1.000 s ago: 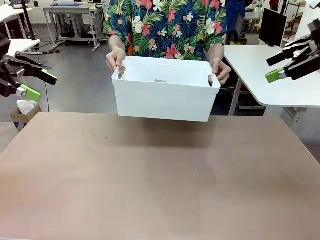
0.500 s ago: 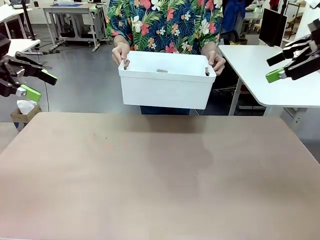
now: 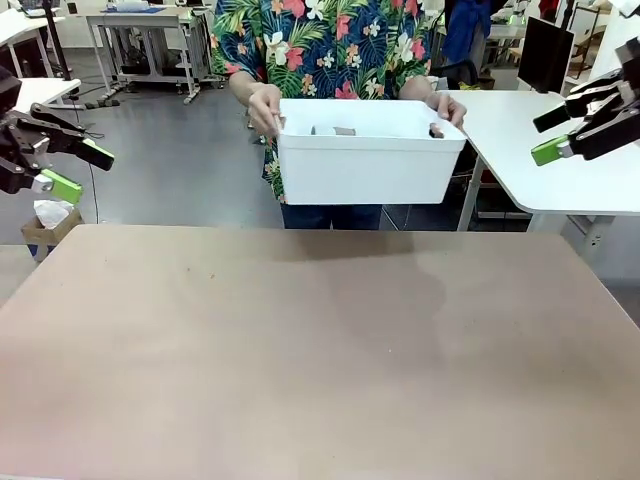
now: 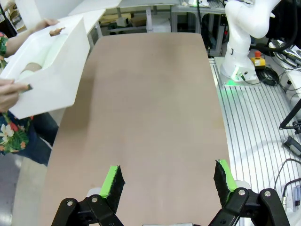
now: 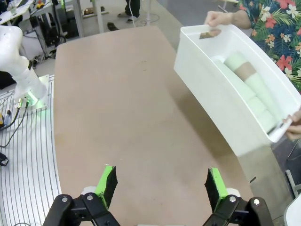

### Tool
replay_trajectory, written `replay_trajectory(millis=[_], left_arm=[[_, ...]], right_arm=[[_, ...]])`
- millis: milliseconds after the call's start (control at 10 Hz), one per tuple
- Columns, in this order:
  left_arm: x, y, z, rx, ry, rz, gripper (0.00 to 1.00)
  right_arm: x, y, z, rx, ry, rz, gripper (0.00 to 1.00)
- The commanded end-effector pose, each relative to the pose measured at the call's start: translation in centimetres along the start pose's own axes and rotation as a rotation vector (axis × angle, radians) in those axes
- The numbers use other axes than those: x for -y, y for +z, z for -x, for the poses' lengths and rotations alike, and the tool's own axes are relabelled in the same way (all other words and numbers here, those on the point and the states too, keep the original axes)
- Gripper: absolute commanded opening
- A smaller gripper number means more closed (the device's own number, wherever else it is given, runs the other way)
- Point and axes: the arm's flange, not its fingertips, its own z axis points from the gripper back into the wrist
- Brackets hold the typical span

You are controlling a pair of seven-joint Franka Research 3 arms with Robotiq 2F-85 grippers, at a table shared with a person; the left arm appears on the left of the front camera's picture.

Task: Stack the cups and store them in the basket.
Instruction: Place the stack of Reusable plastic cups into the Pantry Basket.

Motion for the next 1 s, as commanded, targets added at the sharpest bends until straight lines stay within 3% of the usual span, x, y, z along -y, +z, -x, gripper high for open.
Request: replay_trajectory(millis=[0, 900], left_arm=[[-0.01, 0.12, -0.33, 0.016, 0.010, 0.003, 1.00], [-0.01, 0.12, -0.33, 0.016, 0.010, 0.003, 1.00]], right_arm=[[0.16, -0.10, -0.06, 0.020, 0.005, 0.001, 1.00], [0.16, -0.10, -0.06, 0.020, 0.005, 0.001, 1.00]])
